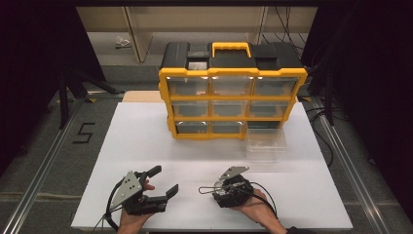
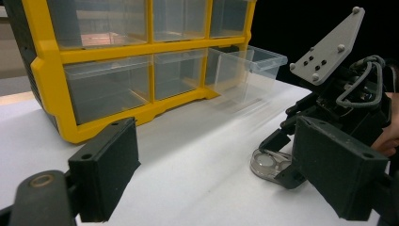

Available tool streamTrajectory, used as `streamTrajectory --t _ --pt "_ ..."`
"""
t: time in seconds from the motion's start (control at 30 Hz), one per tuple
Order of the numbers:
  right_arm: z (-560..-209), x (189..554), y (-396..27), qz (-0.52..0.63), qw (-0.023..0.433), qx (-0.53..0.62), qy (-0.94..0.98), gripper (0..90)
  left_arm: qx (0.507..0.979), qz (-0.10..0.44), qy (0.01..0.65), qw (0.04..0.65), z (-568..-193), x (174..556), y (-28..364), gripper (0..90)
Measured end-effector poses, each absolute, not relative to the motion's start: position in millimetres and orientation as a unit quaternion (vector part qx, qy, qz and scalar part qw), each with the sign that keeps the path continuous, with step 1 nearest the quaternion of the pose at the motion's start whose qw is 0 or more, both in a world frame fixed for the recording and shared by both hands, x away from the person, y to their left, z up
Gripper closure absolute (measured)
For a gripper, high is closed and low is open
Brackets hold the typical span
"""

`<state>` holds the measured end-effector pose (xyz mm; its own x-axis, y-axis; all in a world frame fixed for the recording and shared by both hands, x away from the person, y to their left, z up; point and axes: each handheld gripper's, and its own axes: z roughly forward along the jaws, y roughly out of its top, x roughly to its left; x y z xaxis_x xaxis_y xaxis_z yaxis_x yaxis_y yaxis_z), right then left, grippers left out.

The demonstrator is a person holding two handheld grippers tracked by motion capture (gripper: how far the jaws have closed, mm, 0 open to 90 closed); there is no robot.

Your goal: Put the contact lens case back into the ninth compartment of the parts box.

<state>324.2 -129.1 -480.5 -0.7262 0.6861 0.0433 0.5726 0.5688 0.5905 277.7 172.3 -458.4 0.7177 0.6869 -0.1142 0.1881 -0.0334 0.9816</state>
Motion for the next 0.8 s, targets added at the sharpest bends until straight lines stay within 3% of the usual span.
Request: streamTrajectory --t 0.8 --pt "-478.8 323.3 -131.6 0.284 0.102 0.343 0.890 49.1 0.691 0.202 0.317 0.618 -458.4 277.7 171.9 15.2"
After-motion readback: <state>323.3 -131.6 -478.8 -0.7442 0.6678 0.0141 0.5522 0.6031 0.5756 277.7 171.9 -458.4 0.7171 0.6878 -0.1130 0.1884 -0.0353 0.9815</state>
